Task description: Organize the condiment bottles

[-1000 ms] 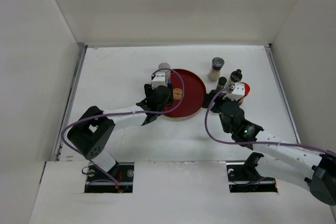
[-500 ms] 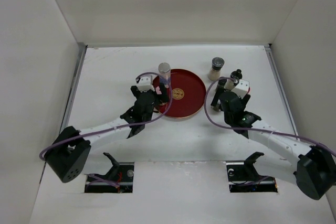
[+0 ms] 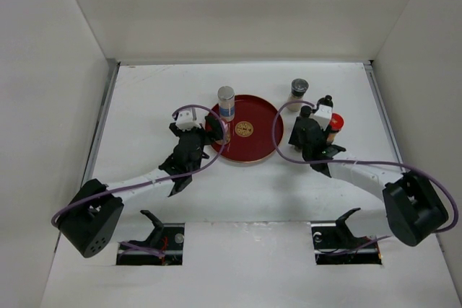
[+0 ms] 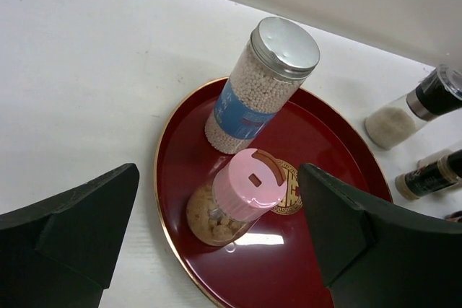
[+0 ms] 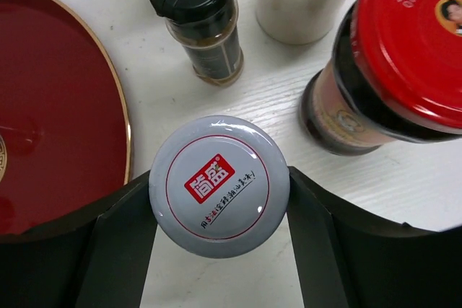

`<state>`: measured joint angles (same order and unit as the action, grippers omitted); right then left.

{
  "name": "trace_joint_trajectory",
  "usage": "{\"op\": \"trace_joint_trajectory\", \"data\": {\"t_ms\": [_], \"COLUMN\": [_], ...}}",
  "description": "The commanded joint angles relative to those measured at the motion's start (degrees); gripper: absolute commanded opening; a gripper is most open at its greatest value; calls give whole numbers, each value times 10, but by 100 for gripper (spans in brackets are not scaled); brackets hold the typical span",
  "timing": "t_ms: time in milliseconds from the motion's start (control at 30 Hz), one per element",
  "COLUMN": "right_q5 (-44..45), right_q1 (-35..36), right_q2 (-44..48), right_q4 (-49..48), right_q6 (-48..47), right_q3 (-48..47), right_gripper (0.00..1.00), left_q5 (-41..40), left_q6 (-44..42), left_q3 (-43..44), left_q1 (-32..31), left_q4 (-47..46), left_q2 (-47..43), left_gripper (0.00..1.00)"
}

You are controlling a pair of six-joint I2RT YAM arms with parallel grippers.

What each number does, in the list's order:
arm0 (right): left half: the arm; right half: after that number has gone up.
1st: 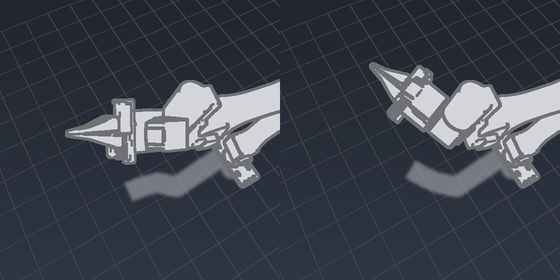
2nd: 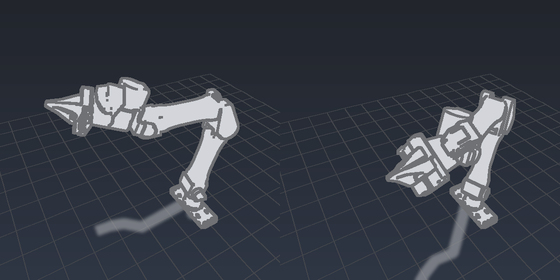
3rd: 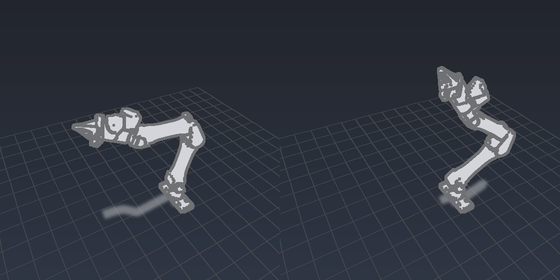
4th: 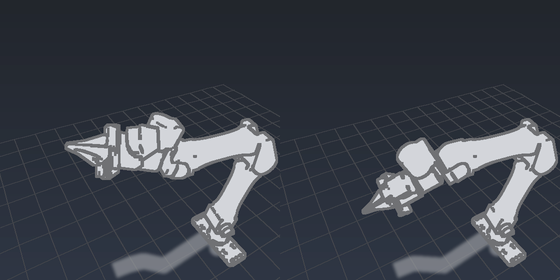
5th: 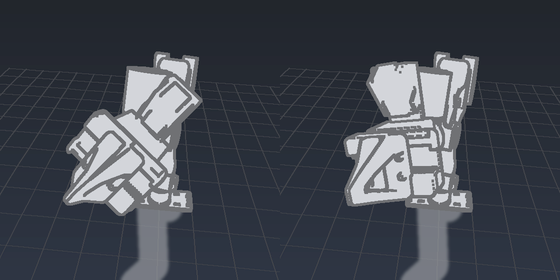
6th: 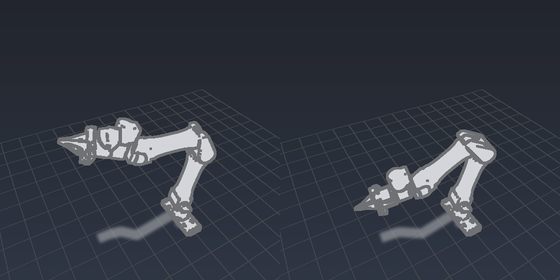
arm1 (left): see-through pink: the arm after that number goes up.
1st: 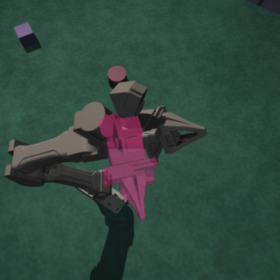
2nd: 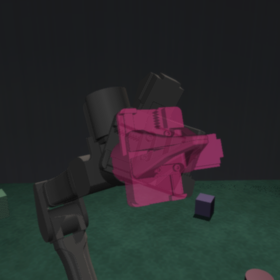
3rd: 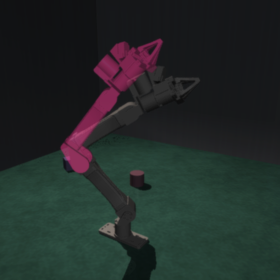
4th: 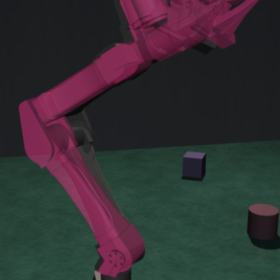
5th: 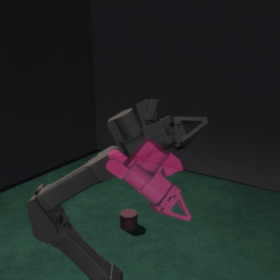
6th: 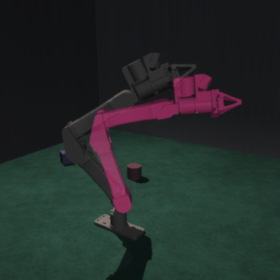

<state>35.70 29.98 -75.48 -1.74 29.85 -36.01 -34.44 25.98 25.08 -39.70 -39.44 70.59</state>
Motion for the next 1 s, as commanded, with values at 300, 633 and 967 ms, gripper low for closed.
{"op": "trace_joint_trajectory", "data": {"t_ms": [300,633,967], "right_q5": [13,-50,-75], "right_q1": [165,222,218], "right_q2": [33,-156,-124], "right_q4": [-94,-166,-149], "right_q6": [-74,-66,-76], "right_q3": [-95,-194,-197], "right_gripper": [50,55,100], "left_q5": [-3,1,-5], "left_q6": [31,36,38], "left_q3": [-26,-35,-35], "left_q1": [33,46,47], "left_q4": [-56,-56,-57], "left_q2": [-8,-9,-5], "left_gripper": [92,90,90]}}
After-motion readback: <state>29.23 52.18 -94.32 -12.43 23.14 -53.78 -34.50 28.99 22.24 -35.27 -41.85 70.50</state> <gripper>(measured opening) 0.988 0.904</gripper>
